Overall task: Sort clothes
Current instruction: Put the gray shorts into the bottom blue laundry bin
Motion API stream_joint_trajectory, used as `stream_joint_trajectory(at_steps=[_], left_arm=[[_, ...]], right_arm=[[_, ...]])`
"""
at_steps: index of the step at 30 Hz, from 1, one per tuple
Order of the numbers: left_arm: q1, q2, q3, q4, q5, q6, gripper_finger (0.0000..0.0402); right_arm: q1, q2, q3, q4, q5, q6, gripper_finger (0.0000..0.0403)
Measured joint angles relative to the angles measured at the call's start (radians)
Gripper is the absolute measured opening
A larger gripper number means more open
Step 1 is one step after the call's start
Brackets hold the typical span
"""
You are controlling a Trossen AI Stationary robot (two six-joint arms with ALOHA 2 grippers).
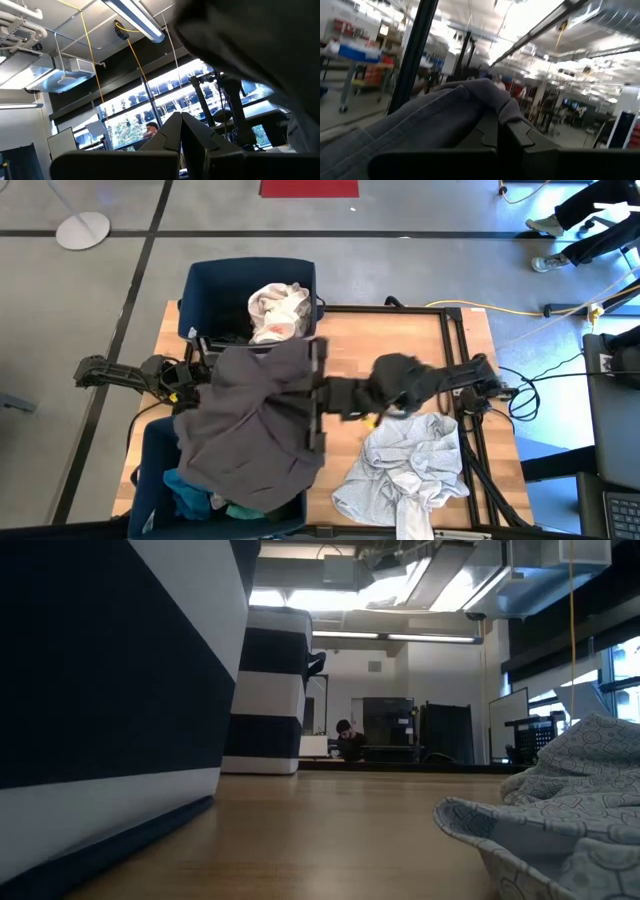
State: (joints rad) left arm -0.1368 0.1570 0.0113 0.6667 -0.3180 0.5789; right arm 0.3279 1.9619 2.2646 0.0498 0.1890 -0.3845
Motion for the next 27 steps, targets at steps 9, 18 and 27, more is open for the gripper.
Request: stream_joint_trajectory(at_steps=[9,18,27], left_arm=[[0.000,0.000,0.000,0.000,0.000,-0.002,0.0000],[0.000,0.000,0.000,0.000,0.000,-0.002,0.0000],[0.000,0.000,0.000,0.000,0.000,-0.003,0.0000]], right_arm=[[0.000,0.113,0.000,-0.137,-0.006,0.125,0.0005],[0.001,0.231,0.000,-0.328,-0.101,0.164,0.0032],[0.000,0.292,0.000,-0.500,-0.112,0.227,0.0195]])
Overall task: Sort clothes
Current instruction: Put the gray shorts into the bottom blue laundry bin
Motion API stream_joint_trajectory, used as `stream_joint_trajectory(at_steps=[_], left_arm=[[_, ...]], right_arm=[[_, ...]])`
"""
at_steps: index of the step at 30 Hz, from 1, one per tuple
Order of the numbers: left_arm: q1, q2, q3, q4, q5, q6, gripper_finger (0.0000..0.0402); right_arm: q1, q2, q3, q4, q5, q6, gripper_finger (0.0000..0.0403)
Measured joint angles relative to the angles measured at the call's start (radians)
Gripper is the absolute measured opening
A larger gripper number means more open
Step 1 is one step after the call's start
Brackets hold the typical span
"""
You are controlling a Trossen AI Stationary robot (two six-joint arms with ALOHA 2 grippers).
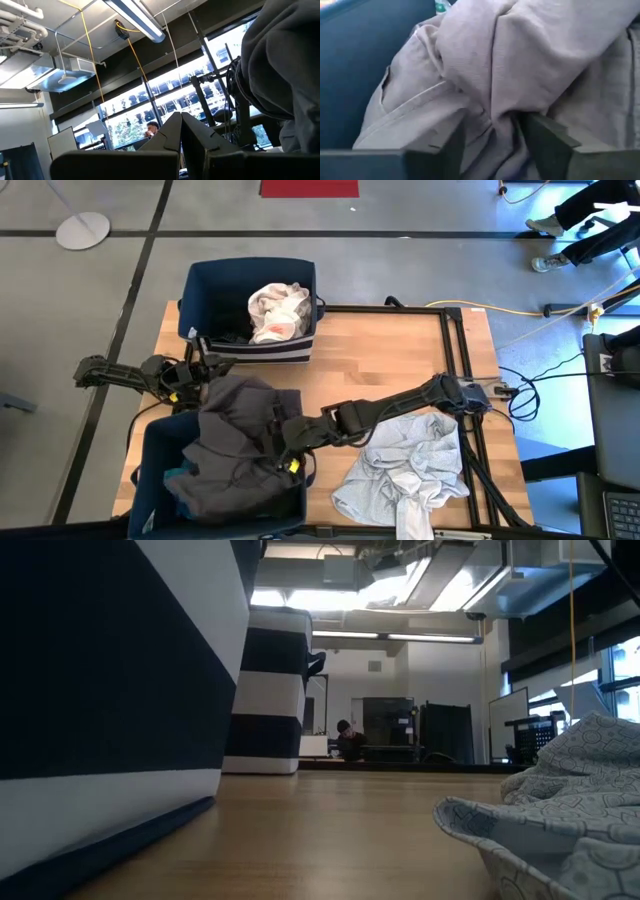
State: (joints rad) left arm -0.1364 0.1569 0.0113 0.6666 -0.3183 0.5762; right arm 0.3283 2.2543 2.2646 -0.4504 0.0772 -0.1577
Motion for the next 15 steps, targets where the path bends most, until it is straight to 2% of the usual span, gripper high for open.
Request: stream_joint_trajectory(at_steps=[5,10,15], left_arm=[[0.000,0.000,0.000,0.000,0.000,0.000,0.0000],[0.000,0.000,0.000,-0.002,-0.007,0.000,0.0000],[0.000,0.000,0.001,0.005,-0.058,-0.019,0.0000]], right_arm=[[0.015,-0.049,-0.001,-0.054,0.019,0.007,0.0244],[0.066,-0.161,-0.001,-0.113,0.181,0.027,0.0252],[0.126,-0.270,-0.001,-0.298,0.306,0.102,0.0253]])
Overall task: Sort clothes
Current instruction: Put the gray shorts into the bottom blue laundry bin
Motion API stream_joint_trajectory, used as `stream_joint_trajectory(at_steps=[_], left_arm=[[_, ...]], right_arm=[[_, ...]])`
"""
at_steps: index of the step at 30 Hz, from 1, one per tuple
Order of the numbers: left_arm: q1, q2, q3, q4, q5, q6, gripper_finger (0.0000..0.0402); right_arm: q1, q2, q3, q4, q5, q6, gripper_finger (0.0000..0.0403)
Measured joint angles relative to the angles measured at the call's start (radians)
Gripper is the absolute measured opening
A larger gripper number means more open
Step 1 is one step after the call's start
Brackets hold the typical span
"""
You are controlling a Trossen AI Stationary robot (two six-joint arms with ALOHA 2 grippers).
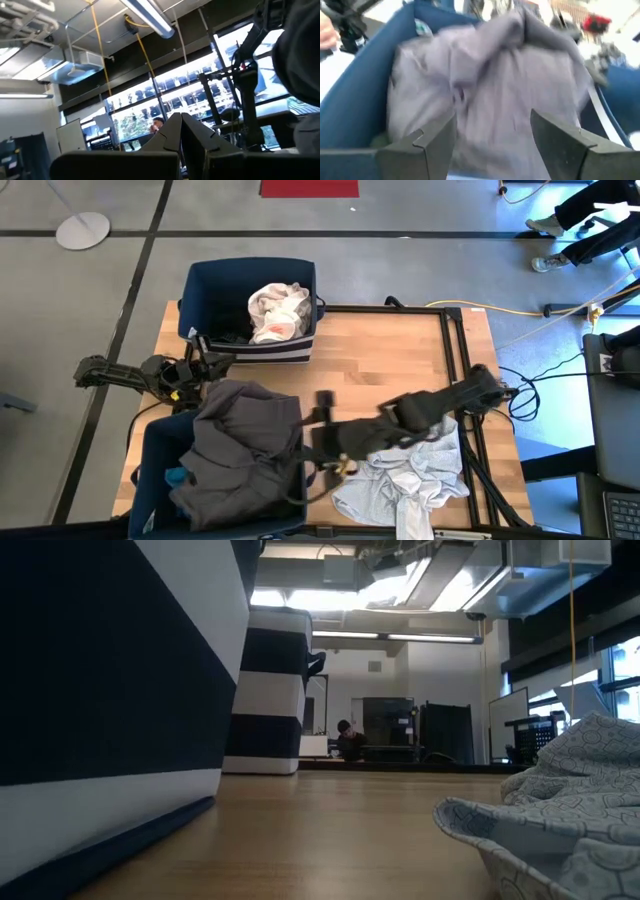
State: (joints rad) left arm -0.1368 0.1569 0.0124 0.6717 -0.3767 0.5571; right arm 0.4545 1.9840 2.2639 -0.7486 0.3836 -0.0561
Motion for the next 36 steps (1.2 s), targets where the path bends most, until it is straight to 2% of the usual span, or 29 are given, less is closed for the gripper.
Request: stream_joint_trajectory(at_steps=[3,8,13,15,18,24,27,32,36], left_arm=[[0.000,0.000,0.014,-0.001,-0.019,-0.023,0.0000],[0.000,0.001,0.055,-0.048,-0.066,-0.091,0.0000],[0.000,0.045,0.181,-0.187,-0.106,-0.157,0.0000],[0.000,0.086,0.246,-0.217,-0.107,-0.181,0.0000],[0.000,0.161,0.359,-0.308,-0.109,-0.216,0.0000],[0.000,0.372,0.619,-0.567,-0.112,-0.322,0.0000],[-0.001,0.476,0.768,-0.713,-0.158,-0.342,0.0000],[-0.007,0.617,1.039,-0.910,-0.183,-0.403,0.0000],[-0.056,0.737,1.211,-1.034,-0.183,-0.445,0.0000]], right_arm=[[0.028,-0.048,0.001,-0.174,0.039,0.115,0.0253],[0.078,-0.073,0.000,-0.562,0.089,0.288,0.0253],[0.104,-0.084,-0.075,-0.825,0.376,0.553,0.0253],[0.106,-0.115,-0.163,-0.807,0.484,0.607,0.0253],[0.111,-0.187,-0.322,-0.771,0.580,0.678,0.0253],[0.107,-0.357,-0.746,-0.762,0.684,1.000,0.0253],[0.108,-0.435,-0.946,-0.715,0.711,1.147,0.0253],[0.108,-0.493,-1.227,-0.501,0.757,1.254,0.0253],[0.108,-0.493,-1.356,-0.280,0.767,1.250,0.0253]])
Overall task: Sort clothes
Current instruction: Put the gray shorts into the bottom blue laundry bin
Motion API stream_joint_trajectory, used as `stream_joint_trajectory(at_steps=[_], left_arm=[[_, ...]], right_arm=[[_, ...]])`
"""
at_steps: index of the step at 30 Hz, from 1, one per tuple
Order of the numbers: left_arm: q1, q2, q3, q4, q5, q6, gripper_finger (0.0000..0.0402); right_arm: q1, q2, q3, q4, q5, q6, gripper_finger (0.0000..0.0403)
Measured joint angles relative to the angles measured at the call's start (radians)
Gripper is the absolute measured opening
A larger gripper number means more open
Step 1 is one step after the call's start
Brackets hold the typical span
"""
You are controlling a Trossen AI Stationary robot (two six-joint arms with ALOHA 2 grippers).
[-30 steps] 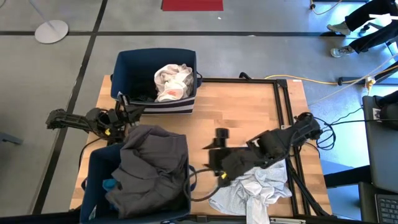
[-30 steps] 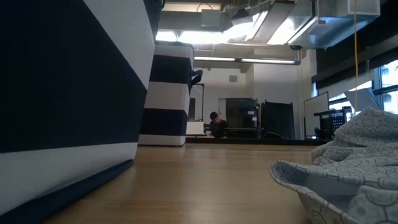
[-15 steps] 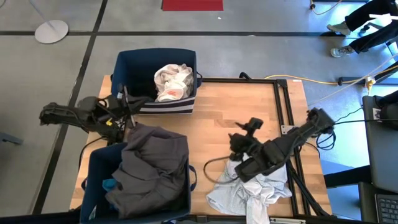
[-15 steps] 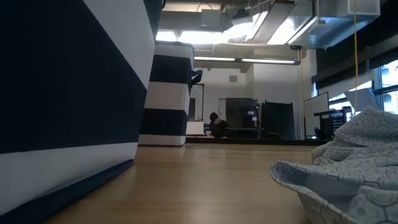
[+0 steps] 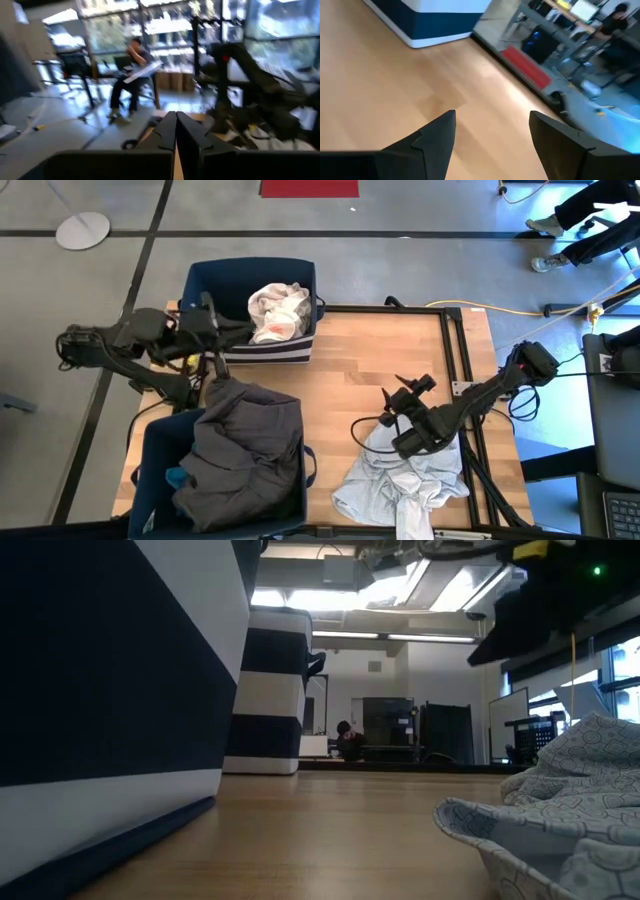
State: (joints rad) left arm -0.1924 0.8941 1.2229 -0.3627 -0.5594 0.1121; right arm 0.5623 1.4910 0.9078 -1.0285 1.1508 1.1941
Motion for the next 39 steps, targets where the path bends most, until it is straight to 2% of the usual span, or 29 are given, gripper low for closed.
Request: stream_joint_trajectory(at_steps=[6,12,16,20,23,26,32,37,39], left_arm=[[-0.149,0.219,0.231,-0.250,0.004,-0.087,0.0000],[-0.322,0.427,0.489,-0.445,0.001,-0.210,0.0000],[-0.384,0.527,0.586,-0.620,-0.025,-0.413,0.0000],[-0.435,0.596,0.600,-0.815,-0.021,-0.717,0.0000],[-0.472,0.647,0.598,-0.902,0.070,-0.871,0.0000],[-0.513,0.687,0.598,-0.956,0.129,-0.957,0.0000],[-0.592,0.772,0.599,-1.069,0.135,-1.157,0.0000],[-0.644,0.844,0.567,-1.097,0.137,-1.179,0.0000],[-0.657,0.861,0.530,-1.076,0.175,-1.179,0.0000]], right_arm=[[0.001,0.000,-0.087,0.253,-0.046,-0.153,0.0253],[0.001,0.000,-0.153,0.368,-0.048,-0.174,0.0253],[0.001,0.000,-0.152,0.392,-0.117,-0.202,0.0253],[0.001,0.000,-0.152,0.404,-0.123,-0.231,0.0253],[0.001,0.000,-0.152,0.406,-0.123,-0.231,0.0253],[0.001,0.000,-0.152,0.410,-0.122,-0.231,0.0253],[0.001,0.000,-0.152,0.437,-0.111,-0.234,0.0253],[0.001,0.000,-0.152,0.437,-0.104,-0.234,0.0253],[0.001,0.000,-0.152,0.437,-0.104,-0.234,0.0253]])
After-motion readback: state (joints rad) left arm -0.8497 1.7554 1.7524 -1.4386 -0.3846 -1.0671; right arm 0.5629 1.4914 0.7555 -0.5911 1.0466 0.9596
